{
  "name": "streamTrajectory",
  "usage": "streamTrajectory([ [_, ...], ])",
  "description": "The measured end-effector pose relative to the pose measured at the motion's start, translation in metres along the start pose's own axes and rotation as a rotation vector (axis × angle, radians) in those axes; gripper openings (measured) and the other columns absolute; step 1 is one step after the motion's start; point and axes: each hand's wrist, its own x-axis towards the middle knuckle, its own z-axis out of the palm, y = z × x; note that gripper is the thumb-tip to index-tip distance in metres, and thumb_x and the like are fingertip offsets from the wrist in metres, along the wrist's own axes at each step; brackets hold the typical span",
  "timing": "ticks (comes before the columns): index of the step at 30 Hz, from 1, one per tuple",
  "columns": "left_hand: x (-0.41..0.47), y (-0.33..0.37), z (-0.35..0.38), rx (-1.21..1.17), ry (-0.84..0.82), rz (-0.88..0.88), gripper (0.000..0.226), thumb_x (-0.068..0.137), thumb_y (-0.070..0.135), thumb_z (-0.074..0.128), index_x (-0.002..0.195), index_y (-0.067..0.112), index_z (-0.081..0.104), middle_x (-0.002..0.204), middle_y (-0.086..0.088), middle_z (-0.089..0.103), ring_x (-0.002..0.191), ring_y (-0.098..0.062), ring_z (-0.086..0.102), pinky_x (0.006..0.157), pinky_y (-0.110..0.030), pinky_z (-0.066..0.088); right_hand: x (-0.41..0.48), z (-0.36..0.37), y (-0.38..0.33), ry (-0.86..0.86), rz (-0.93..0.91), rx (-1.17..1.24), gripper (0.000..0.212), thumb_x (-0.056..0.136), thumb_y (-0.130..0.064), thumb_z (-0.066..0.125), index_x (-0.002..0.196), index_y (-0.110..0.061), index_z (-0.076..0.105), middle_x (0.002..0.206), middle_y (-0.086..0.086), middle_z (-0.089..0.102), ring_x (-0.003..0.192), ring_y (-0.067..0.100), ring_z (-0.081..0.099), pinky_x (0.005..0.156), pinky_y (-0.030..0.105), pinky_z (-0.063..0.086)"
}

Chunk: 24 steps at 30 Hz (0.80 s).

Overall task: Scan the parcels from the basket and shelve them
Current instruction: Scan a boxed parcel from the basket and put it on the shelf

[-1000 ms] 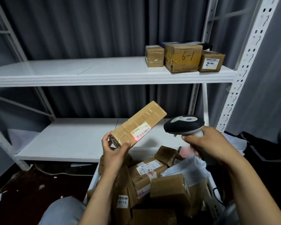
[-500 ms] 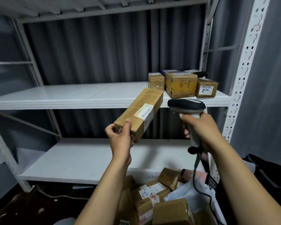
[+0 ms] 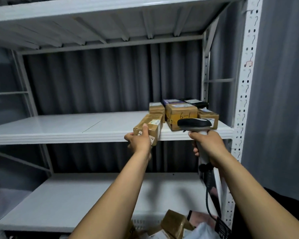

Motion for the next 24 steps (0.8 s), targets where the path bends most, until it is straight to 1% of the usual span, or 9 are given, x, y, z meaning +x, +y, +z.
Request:
streamTrajectory([
  [3, 0.005, 0.000, 0.016, -0.028, -0.097, 0.009, 0.052, 0.083, 0.049, 0.068, 0.106, 0.018, 0.034, 0.119, -0.011, 0.051, 0.095, -0.026, 0.062, 0.064, -0.037, 0.059, 0.012, -0.004, 0.003, 0.011, 0.002, -0.039, 0.026, 0.087, -0.024, 0.070, 0.097, -0.002, 0.060, 0.063, 0.011, 0.055, 0.045, 0.022, 0.053, 0.045, 0.027, 0.045],
  [6, 0.012, -0.004, 0.024, 0.036, -0.208, 0.020, 0.040, 0.090, 0.035, 0.064, 0.110, 0.011, 0.039, 0.115, -0.008, 0.057, 0.083, -0.015, 0.063, 0.057, -0.028, 0.056, 0.019, -0.007, 0.005, 0.015, -0.011, -0.075, 0.024, 0.086, -0.025, 0.070, 0.093, -0.003, 0.061, 0.059, 0.010, 0.055, 0.046, 0.023, 0.055, 0.048, 0.028, 0.047],
  [8, 0.017, -0.006, 0.024, 0.146, -0.236, 0.065, 0.042, 0.091, 0.035, 0.064, 0.116, 0.007, 0.046, 0.117, -0.011, 0.062, 0.080, -0.015, 0.063, 0.065, -0.031, 0.058, 0.021, -0.008, 0.006, 0.012, -0.015, -0.103, 0.026, 0.086, -0.025, 0.070, 0.093, -0.001, 0.063, 0.057, 0.010, 0.056, 0.047, 0.023, 0.056, 0.048, 0.029, 0.048],
  [10, 0.022, -0.007, 0.018, 0.388, -0.196, 0.219, 0.045, 0.091, 0.036, 0.064, 0.125, 0.010, 0.049, 0.121, -0.013, 0.062, 0.095, -0.024, 0.063, 0.082, -0.033, 0.054, 0.024, -0.009, 0.007, 0.012, -0.018, -0.126, 0.027, 0.085, -0.026, 0.070, 0.094, -0.001, 0.064, 0.058, 0.010, 0.057, 0.047, 0.022, 0.056, 0.048, 0.028, 0.048],
  [11, 0.025, -0.008, 0.014, 0.490, -0.185, 0.324, 0.046, 0.091, 0.034, 0.063, 0.129, 0.012, 0.048, 0.123, -0.013, 0.061, 0.104, -0.027, 0.060, 0.086, -0.031, 0.049, 0.026, -0.009, 0.008, 0.013, -0.020, -0.135, 0.027, 0.085, -0.025, 0.071, 0.094, -0.001, 0.064, 0.059, 0.009, 0.057, 0.046, 0.022, 0.056, 0.048, 0.028, 0.048],
  [13, 0.030, -0.010, 0.007, 0.568, -0.228, 0.513, 0.050, 0.092, 0.027, 0.063, 0.137, 0.015, 0.044, 0.127, -0.011, 0.060, 0.114, -0.029, 0.056, 0.089, -0.029, 0.043, 0.029, -0.008, 0.008, 0.012, -0.023, -0.152, 0.025, 0.085, -0.024, 0.071, 0.093, -0.002, 0.063, 0.061, 0.009, 0.057, 0.046, 0.022, 0.056, 0.048, 0.028, 0.048],
  [16, 0.041, -0.013, 0.007, 0.655, -0.339, 0.688, 0.054, 0.091, 0.021, 0.063, 0.142, 0.019, 0.043, 0.130, -0.006, 0.060, 0.118, -0.025, 0.056, 0.098, -0.032, 0.044, 0.037, -0.005, 0.005, 0.006, -0.038, -0.196, 0.019, 0.085, -0.023, 0.070, 0.088, -0.005, 0.062, 0.062, 0.009, 0.058, 0.045, 0.022, 0.056, 0.047, 0.029, 0.047],
  [20, 0.058, -0.007, 0.021, 0.776, -0.403, 0.770, 0.047, 0.093, 0.020, 0.060, 0.139, 0.020, 0.049, 0.130, -0.006, 0.060, 0.118, -0.021, 0.053, 0.102, -0.029, 0.040, 0.046, -0.001, 0.000, 0.001, -0.059, -0.228, 0.018, 0.084, -0.019, 0.069, 0.085, -0.002, 0.061, 0.059, 0.008, 0.058, 0.041, 0.021, 0.054, 0.045, 0.028, 0.045],
  [24, 0.075, -0.002, 0.042, 0.847, -0.408, 0.770, 0.046, 0.093, 0.020, 0.061, 0.137, 0.017, 0.050, 0.127, -0.008, 0.062, 0.117, -0.025, 0.054, 0.099, -0.030, 0.041, 0.056, 0.003, -0.001, -0.003, -0.057, -0.268, 0.019, 0.085, -0.020, 0.068, 0.087, -0.002, 0.061, 0.064, 0.009, 0.060, 0.043, 0.021, 0.055, 0.046, 0.029, 0.045],
])
